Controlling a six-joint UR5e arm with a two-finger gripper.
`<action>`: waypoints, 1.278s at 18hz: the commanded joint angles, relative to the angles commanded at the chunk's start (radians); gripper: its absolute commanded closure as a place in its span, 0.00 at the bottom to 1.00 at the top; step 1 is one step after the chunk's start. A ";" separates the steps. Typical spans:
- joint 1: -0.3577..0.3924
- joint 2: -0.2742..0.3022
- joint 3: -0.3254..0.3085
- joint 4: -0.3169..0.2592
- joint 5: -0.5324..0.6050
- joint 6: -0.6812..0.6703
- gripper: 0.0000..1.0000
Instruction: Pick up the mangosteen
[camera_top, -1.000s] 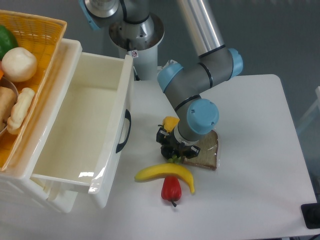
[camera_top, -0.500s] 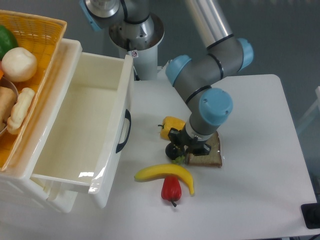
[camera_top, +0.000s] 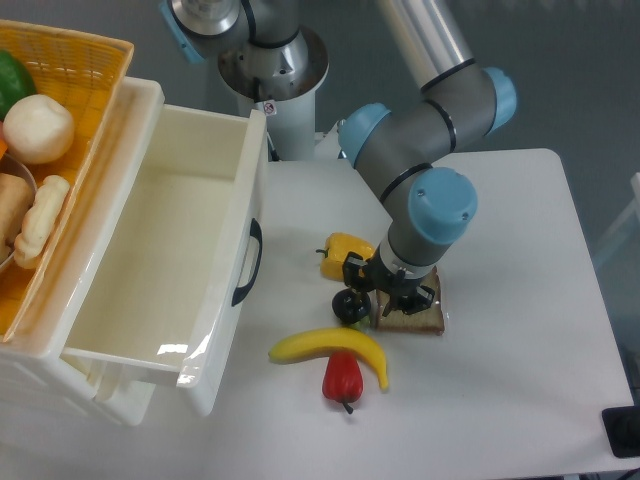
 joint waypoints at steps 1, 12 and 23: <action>-0.005 0.000 -0.008 0.000 0.002 -0.003 0.00; -0.017 -0.028 -0.017 0.014 0.009 -0.011 0.00; -0.018 -0.052 -0.020 0.038 0.054 -0.012 0.19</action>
